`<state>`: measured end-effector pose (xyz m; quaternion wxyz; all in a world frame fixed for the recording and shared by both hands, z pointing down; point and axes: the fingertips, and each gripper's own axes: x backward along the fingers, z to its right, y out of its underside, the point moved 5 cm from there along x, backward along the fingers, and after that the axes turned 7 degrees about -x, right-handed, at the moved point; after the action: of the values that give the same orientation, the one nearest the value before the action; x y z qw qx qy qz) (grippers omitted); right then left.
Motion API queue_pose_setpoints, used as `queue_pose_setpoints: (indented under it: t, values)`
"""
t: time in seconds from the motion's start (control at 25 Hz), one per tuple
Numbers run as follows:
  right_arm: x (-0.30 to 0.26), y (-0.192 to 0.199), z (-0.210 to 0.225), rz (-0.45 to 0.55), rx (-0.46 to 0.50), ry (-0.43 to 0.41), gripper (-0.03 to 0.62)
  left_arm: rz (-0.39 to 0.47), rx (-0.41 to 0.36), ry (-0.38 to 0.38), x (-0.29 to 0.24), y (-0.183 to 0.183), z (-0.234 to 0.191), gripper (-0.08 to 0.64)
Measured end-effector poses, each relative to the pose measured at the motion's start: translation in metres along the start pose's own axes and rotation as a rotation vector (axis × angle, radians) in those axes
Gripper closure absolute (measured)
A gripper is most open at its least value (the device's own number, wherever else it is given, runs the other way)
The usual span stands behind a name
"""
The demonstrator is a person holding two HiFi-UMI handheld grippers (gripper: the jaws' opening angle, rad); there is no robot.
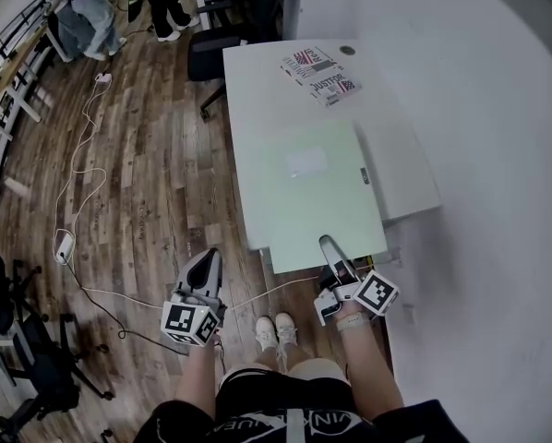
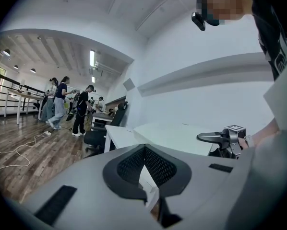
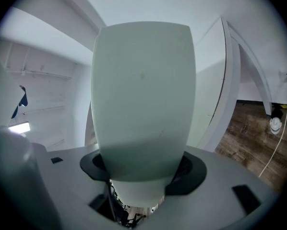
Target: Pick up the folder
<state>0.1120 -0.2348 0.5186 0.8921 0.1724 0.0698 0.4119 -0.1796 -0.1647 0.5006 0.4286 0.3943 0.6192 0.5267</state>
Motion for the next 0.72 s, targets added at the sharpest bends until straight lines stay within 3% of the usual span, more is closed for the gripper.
queue_pose_setpoints:
  t: [0.24,0.44,0.56,0.72]
  values:
    - [0.001,-0.007,0.009,0.011,-0.058,0.108,0.296,0.007,-0.003,-0.023,0.001,-0.005,-0.009,0.547]
    - [-0.008,-0.012,-0.002,-0.003,-0.005,0.076,0.296,0.019,-0.011,-0.039,0.003,-0.012,-0.016,0.547]
    - [-0.019,-0.016,-0.019,-0.018,0.055,-0.013,0.296,0.028,-0.015,-0.045,0.004,-0.017,-0.018,0.546]
    - [-0.014,-0.019,-0.01,-0.005,0.03,0.101,0.296,0.036,-0.018,-0.05,0.004,-0.021,-0.02,0.546]
